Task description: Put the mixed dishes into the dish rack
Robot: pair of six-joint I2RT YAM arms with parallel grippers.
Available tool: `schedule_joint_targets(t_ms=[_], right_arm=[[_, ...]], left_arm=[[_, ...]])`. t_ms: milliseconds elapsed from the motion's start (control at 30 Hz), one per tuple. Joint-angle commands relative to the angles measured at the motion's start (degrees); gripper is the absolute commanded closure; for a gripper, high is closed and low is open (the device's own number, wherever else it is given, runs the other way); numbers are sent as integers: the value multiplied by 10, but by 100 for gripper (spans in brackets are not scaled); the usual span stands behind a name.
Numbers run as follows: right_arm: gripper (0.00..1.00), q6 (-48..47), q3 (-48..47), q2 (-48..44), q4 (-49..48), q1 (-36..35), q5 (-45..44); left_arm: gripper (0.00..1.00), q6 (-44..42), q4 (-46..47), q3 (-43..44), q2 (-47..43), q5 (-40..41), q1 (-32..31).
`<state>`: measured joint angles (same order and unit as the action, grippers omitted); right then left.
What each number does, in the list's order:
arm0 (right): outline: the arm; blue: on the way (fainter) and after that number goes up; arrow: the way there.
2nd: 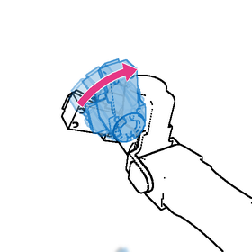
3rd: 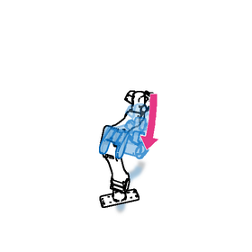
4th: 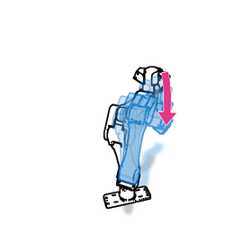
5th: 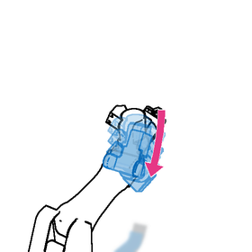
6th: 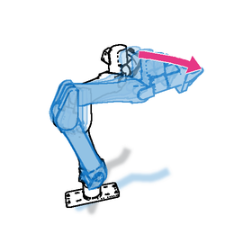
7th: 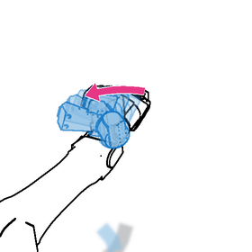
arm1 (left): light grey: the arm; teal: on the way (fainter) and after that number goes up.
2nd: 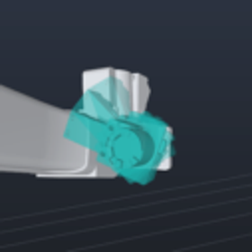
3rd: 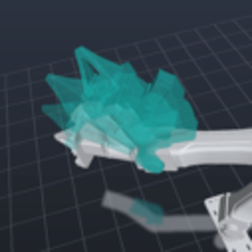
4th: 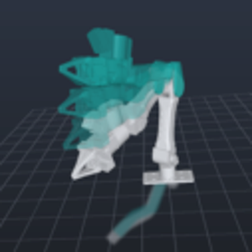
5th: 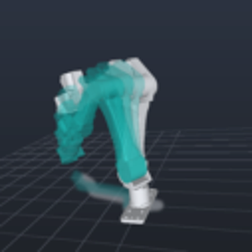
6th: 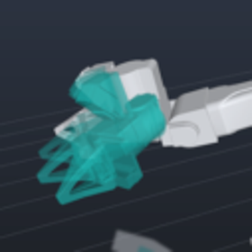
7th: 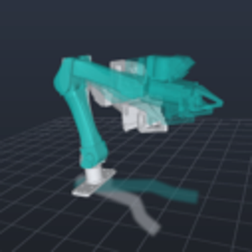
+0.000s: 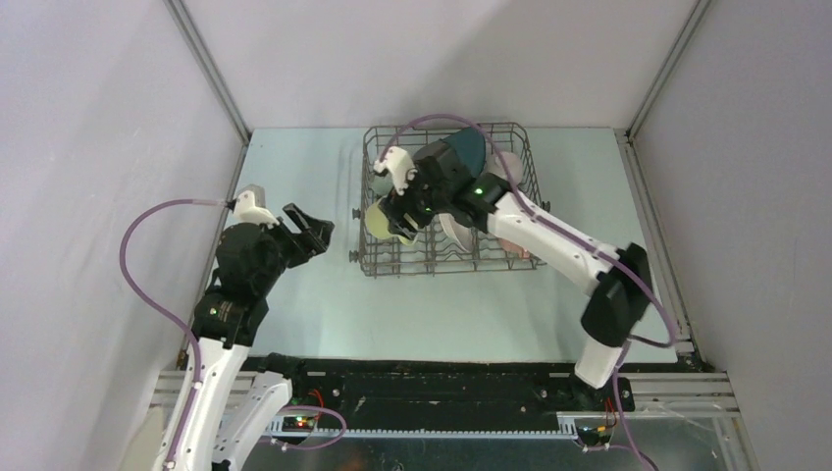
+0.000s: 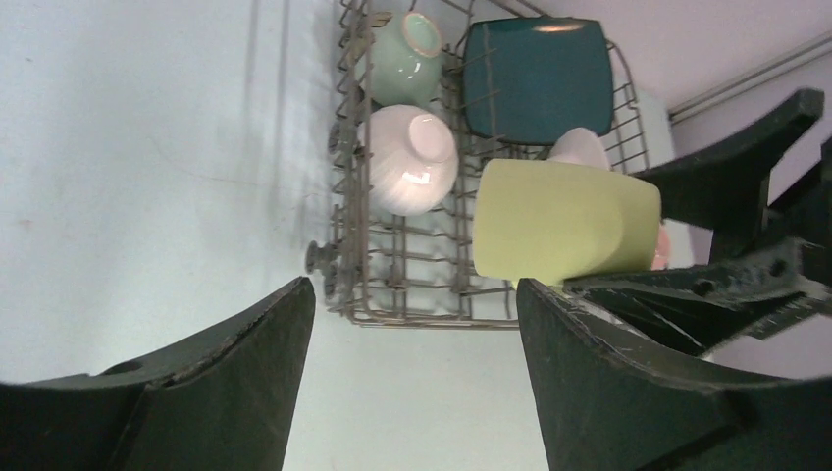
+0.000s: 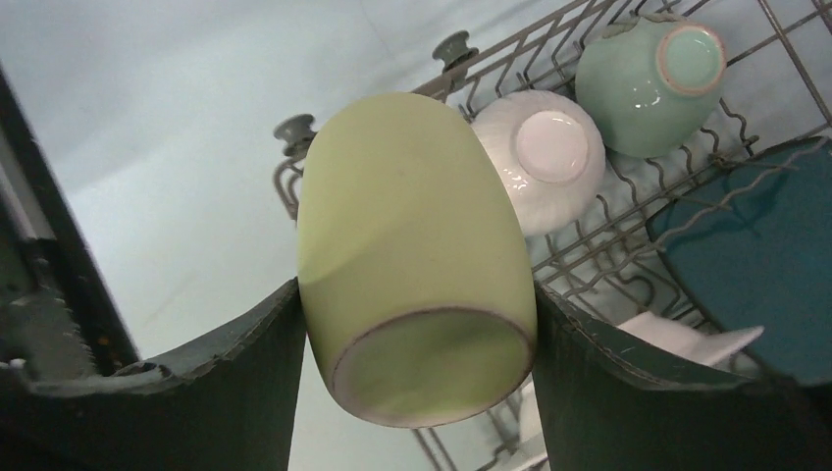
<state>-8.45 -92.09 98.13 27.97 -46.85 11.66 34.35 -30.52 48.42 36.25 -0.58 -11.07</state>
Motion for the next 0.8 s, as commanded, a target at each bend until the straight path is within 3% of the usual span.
schedule_joint_targets(t_ms=[0,167,367,767], right_arm=[[100,-125,-138,72,122,-16,-43],[100,-159,-234,168,191,-27,-94],[100,-199,-271,225,214,-46,-166],[100,-234,-275,285,208,-52,-130]], left_arm=[[18,-58,-19,9,-2,34,3],[17,-86,-40,22,-8,52,3],[17,-107,-53,23,-18,54,3],[16,-107,-54,12,-19,61,3]])
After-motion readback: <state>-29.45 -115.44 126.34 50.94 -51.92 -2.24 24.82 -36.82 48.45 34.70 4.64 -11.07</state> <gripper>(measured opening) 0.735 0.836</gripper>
